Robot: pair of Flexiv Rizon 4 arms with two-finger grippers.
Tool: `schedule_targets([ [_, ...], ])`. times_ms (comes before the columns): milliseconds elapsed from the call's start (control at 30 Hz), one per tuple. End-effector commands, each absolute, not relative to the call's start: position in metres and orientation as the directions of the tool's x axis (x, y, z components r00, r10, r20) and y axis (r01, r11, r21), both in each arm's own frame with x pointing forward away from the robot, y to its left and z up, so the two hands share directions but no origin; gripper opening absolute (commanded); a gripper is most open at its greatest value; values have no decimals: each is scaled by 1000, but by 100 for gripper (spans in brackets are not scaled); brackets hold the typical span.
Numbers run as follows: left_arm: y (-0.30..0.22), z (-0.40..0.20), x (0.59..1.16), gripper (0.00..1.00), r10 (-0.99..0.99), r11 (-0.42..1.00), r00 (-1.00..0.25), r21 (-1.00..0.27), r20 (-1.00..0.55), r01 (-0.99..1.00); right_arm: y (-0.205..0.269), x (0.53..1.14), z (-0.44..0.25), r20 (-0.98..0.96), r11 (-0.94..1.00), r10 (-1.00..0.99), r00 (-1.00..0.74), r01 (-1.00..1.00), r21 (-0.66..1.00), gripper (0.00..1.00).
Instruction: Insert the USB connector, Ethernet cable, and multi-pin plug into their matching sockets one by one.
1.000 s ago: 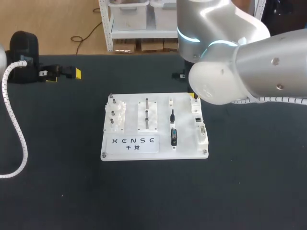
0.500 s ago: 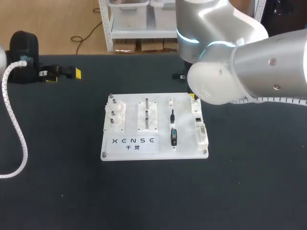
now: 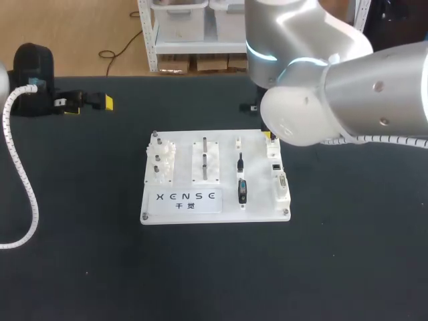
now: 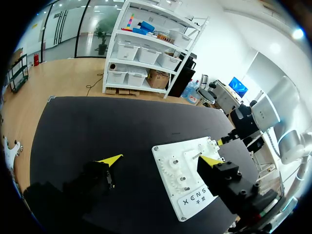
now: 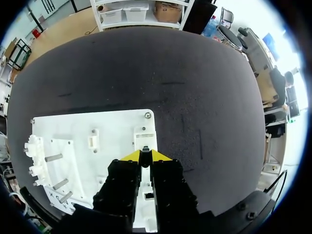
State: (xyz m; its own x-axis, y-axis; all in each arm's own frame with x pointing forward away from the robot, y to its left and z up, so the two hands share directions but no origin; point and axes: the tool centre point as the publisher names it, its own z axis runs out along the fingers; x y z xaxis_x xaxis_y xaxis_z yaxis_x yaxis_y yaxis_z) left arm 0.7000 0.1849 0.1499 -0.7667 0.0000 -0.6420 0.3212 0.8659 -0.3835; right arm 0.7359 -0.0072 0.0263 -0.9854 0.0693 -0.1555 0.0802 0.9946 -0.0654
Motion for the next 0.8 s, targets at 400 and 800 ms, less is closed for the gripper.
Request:
schedule_targets([
  [400, 185, 150, 700, 100, 0, 866, -767, -384, -642, 321, -17, 738, 11, -127, 992, 96, -987, 106, -74, 0],
  [800, 185, 150, 700, 100, 0, 866, -767, -384, -642, 321, -16, 738, 6, -123, 986, 130, -984, 141, -88, 100],
])
